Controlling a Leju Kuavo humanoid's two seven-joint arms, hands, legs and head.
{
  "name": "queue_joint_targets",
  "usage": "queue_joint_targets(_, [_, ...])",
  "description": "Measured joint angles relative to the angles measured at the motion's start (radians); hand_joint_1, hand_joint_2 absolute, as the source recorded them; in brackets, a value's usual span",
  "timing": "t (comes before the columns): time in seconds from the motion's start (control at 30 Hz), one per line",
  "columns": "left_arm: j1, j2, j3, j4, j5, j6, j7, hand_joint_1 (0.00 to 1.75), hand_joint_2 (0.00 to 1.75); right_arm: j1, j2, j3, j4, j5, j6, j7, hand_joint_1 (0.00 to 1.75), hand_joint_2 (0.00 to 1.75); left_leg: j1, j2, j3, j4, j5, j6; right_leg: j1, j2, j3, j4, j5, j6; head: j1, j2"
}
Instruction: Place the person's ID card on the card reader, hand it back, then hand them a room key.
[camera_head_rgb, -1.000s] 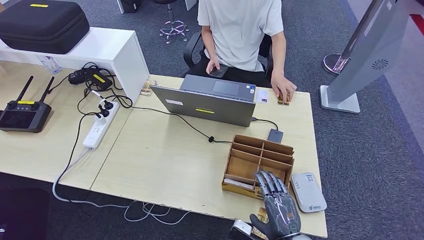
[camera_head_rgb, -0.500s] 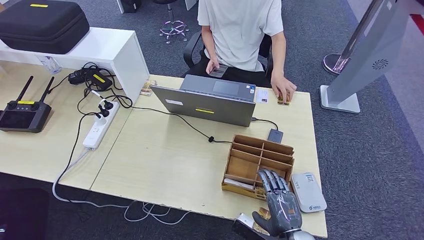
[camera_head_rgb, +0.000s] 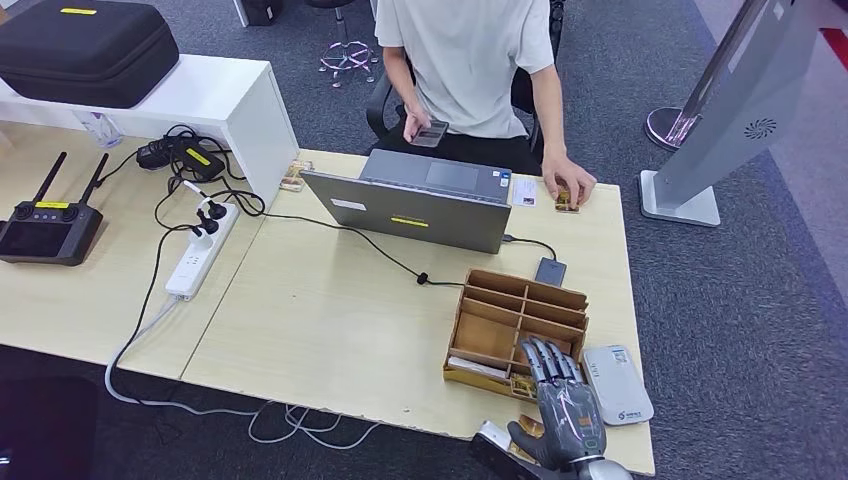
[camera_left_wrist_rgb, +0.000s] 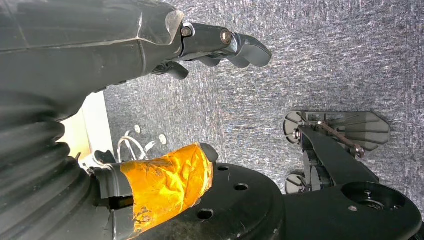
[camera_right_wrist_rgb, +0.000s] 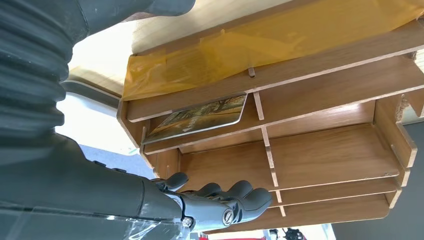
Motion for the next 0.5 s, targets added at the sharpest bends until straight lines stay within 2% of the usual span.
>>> queue_joint_targets(0.5, [0.000, 0.000, 0.000, 0.000, 0.003, 0.000, 0.000, 0.00, 1.75, 0.000, 0.004, -0.003, 0.001, 0.002, 0.000, 0.000, 0.00, 1.75, 0.000, 0.000, 0.000, 0.000, 0.000, 0.000, 0.000, 0.000, 0.000, 0.000, 0.000, 0.000, 0.000, 0.000])
